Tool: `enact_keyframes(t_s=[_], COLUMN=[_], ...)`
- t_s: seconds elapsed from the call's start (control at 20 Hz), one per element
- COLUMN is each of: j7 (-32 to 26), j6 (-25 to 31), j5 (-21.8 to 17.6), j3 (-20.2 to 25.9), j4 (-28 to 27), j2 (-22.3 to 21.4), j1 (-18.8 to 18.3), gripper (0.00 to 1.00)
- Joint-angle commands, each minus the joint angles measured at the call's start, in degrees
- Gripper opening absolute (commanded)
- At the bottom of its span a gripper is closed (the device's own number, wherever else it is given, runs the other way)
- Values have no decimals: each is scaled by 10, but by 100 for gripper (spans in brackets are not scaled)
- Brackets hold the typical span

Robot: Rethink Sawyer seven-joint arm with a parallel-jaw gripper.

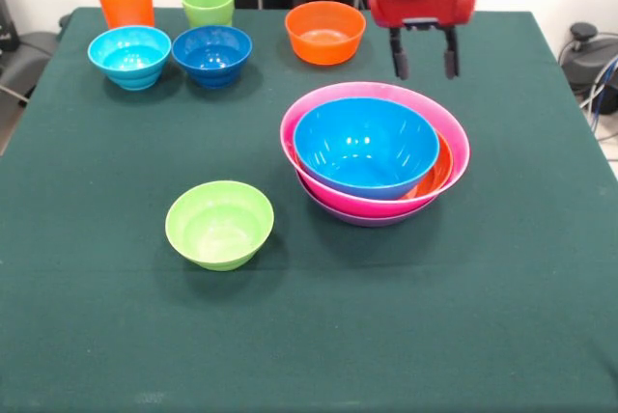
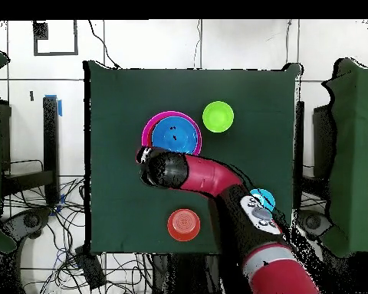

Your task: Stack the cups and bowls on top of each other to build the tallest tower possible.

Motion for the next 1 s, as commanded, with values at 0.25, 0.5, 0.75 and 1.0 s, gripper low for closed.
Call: enact_keyframes(t_s=[0.25, 0.5, 0.75, 1.0], j7=[-41, -44, -116, -148], j6=[32, 38, 101, 196], j5=[-59, -86, -193, -246], j3=[103, 97, 44, 59], j4=[95, 100, 4, -64], j2=[-31, -51, -54, -52], j1=[-78, -98, -68, -78], gripper=[100, 100, 100, 100])
